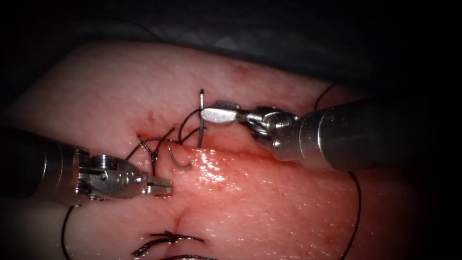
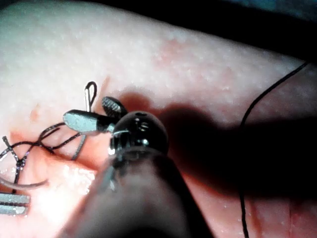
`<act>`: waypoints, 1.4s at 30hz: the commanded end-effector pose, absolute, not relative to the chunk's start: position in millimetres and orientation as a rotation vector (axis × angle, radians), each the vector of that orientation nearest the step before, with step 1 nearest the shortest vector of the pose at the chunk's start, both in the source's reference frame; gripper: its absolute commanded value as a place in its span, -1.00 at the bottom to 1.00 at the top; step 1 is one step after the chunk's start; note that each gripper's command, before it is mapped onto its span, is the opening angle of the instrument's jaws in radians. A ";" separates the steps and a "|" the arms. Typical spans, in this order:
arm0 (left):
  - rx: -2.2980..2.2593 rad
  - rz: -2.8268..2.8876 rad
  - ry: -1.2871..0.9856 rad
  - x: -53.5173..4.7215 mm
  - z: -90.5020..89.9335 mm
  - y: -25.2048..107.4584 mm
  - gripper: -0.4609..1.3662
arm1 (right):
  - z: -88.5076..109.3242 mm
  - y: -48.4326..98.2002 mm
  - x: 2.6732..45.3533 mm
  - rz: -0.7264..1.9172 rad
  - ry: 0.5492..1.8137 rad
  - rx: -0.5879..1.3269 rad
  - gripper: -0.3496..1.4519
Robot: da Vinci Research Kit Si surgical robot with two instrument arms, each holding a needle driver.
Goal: Wound Closure
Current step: Use the left needle driver to pull the suture through the wound
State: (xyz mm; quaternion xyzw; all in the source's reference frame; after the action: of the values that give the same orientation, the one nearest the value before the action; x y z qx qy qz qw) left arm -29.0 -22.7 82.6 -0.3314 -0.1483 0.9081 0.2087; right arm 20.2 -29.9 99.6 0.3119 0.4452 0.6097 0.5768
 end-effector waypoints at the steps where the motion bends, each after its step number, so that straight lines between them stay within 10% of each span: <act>1: -0.949 2.528 -0.400 -29.0 82.6 -22.6 -0.46 | 100.0 -29.9 20.1 1.406 1.031 0.753 0.66; 16: -1.255 2.391 -0.378 -30.8 82.9 -20.0 0.15 | 102.5 -32.1 16.3 1.108 1.027 0.713 0.78; 39: -1.669 2.206 -0.611 -32.1 87.8 -19.0 -0.09 | 96.8 -33.1 14.7 0.938 1.134 0.625 0.78; 42: -1.668 2.196 -0.627 -32.3 88.1 -18.5 -0.41 | 94.8 -32.7 14.4 0.900 1.145 0.613 0.78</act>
State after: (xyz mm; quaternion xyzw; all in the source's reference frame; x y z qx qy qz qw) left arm -32.4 -18.3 88.2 -0.5835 -0.2200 0.7660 0.1561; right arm 14.4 -32.6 94.2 0.2731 0.5141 0.4035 0.7059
